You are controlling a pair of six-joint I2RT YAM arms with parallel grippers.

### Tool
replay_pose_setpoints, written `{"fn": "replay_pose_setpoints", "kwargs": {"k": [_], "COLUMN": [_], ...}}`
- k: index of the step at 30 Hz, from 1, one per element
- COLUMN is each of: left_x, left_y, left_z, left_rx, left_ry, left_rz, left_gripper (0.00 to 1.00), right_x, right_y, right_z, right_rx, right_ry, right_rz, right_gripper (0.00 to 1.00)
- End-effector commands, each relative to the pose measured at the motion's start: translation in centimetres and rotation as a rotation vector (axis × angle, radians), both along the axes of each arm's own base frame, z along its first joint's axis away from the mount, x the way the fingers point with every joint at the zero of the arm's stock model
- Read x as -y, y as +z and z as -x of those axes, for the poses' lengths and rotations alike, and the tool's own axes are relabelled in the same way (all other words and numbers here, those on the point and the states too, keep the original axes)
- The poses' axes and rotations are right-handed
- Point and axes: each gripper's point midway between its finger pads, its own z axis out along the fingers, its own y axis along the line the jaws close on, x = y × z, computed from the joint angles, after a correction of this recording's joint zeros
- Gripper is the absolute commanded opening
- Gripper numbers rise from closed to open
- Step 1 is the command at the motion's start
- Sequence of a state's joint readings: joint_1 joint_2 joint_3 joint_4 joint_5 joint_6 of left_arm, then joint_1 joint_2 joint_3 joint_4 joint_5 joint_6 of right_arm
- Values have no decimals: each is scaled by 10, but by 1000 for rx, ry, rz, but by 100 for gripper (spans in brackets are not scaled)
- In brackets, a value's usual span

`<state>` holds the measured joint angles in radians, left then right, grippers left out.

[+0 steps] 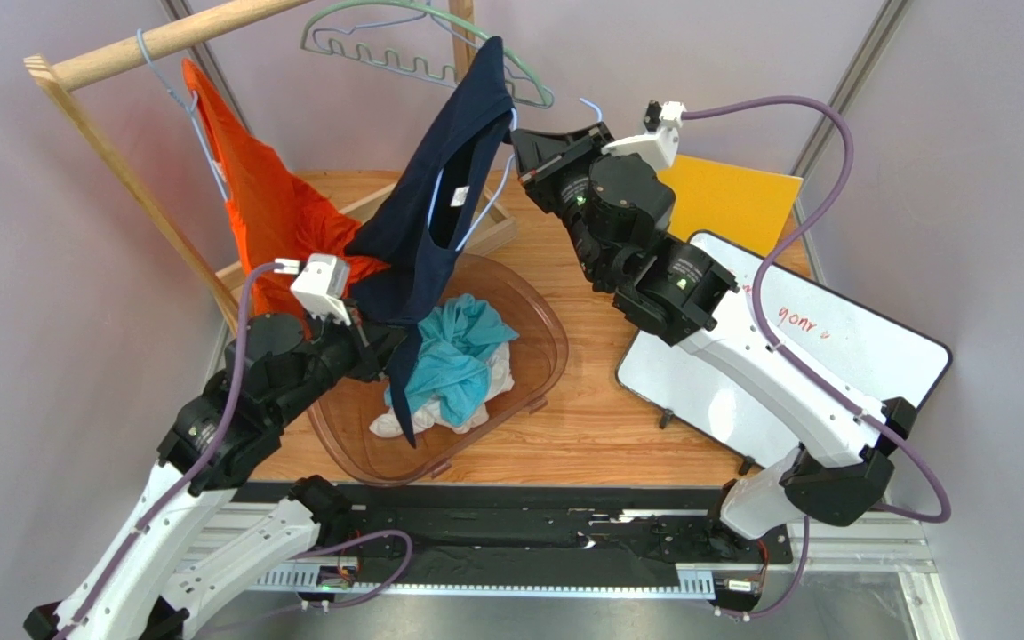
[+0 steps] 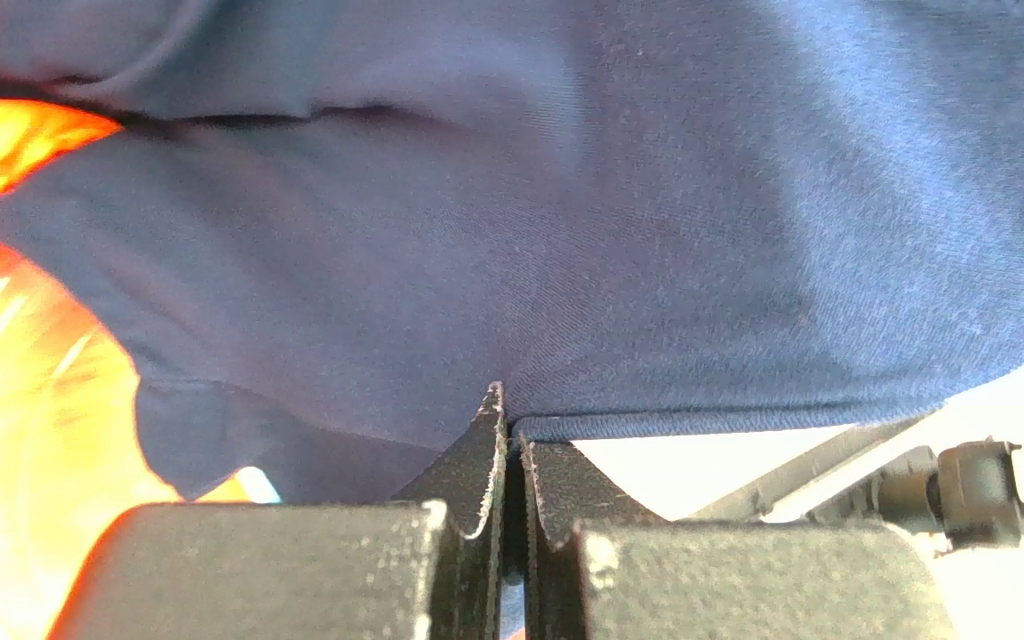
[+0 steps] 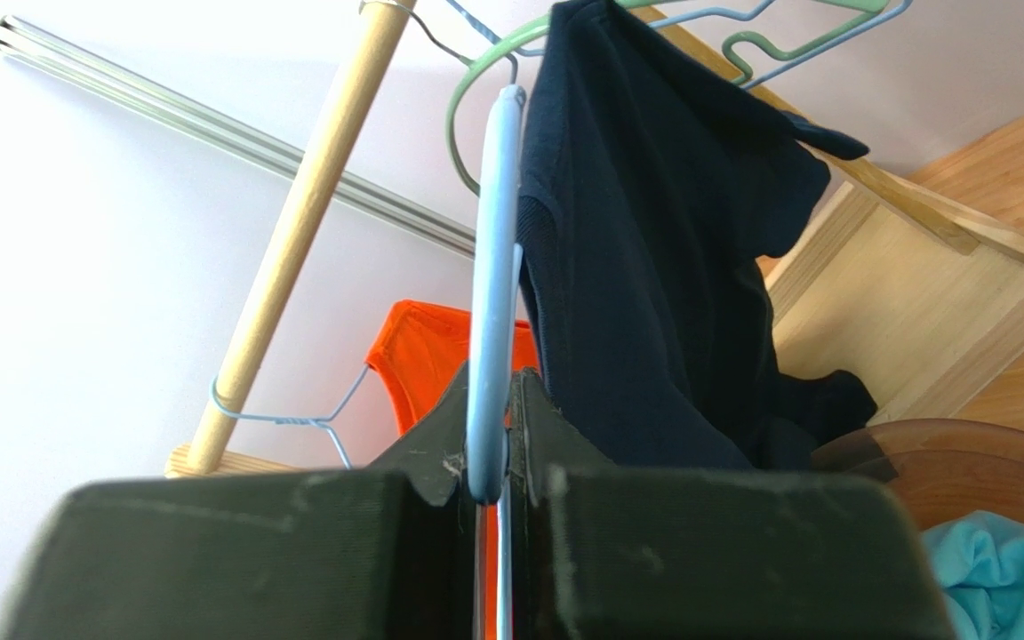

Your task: Remove the t-shirt from the hanger

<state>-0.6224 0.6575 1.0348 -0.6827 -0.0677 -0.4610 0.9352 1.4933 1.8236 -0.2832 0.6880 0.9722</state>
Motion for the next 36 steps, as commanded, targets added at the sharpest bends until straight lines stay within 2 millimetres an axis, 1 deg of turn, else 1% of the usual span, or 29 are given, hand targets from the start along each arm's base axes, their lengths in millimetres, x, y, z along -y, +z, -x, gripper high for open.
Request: {"fn": "replay_pose_setpoints", "kwargs": {"k": [1, 6, 8, 9, 11, 12, 14, 15, 16, 17, 18, 19, 21, 25, 28, 29, 30, 34, 35, 36], "left_x": [-30, -38, -38, -38, -37, -37, -35, -36, -37, -38, -40, -43, -46, -52, -59, -60, -59, -57, -54, -51], "left_y": [-13, -8, -9, -9, -10, -11, -15, -17, -19, -20, -20, -21, -22, -24, -31, -33, -33, -27, -21, -20], "left_z": [-1, 4, 4, 3, 4, 3, 3, 3, 1, 1, 1, 1, 0, -2, -2, -3, -3, -8, -11, -14], "left_rx": [-26, 5, 5, 4, 0, -3, -11, -16, -18, -19, -21, -23, -24, -29, -49, -53, -52, -40, -26, -29], "left_ry": [154, 174, 175, 172, 168, 167, 162, 166, 179, 186, 195, 211, 231, 274, 315, 322, 321, 324, 315, 309], "left_rz": [-39, -18, -21, -21, -26, -27, -30, -34, -37, -38, -39, -42, -42, -43, -55, -59, -57, -56, -47, -52], "left_gripper": [0, 0, 0, 0, 0, 0, 0, 0, 0, 0, 0, 0, 0, 0, 0, 0, 0, 0, 0, 0], "right_x": [47, 60, 60, 64, 66, 71, 74, 82, 85, 82, 96, 98, 102, 105, 106, 105, 104, 94, 91, 84], "right_y": [79, 79, 75, 76, 73, 70, 66, 62, 61, 54, 53, 45, 39, 32, 29, 31, 29, 28, 27, 27], "right_z": [20, 18, 17, 17, 14, 9, 4, -5, -8, -11, -20, -25, -34, -39, -42, -41, -43, -36, -34, -29], "right_rx": [141, 136, 125, 126, 108, 97, 72, 55, 46, 18, 5, -17, -41, -63, -70, -68, -73, -80, -74, -74], "right_ry": [-23, -18, -9, -13, -11, -23, -8, -24, -22, 10, -8, -2, 26, 43, 40, 57, 60, 125, 143, 189], "right_rz": [-277, -321, -337, -347, -374, -387, -414, -451, -474, -478, -535, -547, -567, -571, -567, -568, -561, -516, -481, -454], "right_gripper": [0, 0, 0, 0, 0, 0, 0, 0, 0, 0, 0, 0, 0, 0, 0, 0, 0, 0, 0, 0]}}
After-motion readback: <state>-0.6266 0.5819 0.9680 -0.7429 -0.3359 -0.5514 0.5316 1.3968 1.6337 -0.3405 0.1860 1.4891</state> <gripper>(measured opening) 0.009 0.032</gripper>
